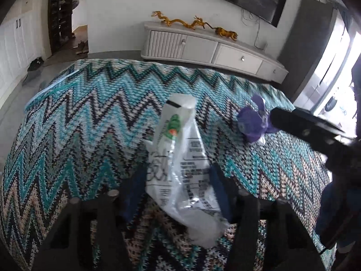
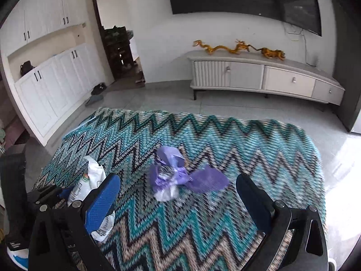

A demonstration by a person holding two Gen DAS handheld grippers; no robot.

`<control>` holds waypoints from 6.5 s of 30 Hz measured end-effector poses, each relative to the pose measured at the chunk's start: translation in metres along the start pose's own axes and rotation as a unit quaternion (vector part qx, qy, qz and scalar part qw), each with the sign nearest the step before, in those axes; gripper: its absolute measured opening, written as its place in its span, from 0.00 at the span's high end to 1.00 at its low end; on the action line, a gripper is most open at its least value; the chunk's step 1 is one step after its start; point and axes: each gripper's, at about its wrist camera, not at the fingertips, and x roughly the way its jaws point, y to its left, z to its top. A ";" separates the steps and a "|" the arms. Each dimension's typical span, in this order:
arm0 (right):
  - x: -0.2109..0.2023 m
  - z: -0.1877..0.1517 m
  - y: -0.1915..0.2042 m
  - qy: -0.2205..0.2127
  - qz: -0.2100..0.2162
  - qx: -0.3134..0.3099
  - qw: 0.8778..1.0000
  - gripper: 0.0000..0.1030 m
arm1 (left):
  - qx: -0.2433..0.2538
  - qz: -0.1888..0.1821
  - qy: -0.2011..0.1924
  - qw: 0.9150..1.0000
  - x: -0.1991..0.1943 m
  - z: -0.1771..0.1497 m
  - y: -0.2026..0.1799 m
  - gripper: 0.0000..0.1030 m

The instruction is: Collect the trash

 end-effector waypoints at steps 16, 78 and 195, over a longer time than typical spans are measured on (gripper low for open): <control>-0.002 -0.032 -0.006 0.041 0.018 0.010 0.999 0.60 | -0.006 0.005 -0.030 1.000 -0.034 -0.019 0.011 0.77; -0.308 -0.326 -0.279 -0.044 -0.168 0.336 0.926 0.58 | 0.345 -0.187 0.068 0.917 -0.064 -0.135 -0.472 0.82; -0.313 -0.123 -0.009 -0.213 -0.260 0.053 0.940 0.00 | 0.081 0.160 -0.280 0.943 -0.288 -0.082 -0.122 0.06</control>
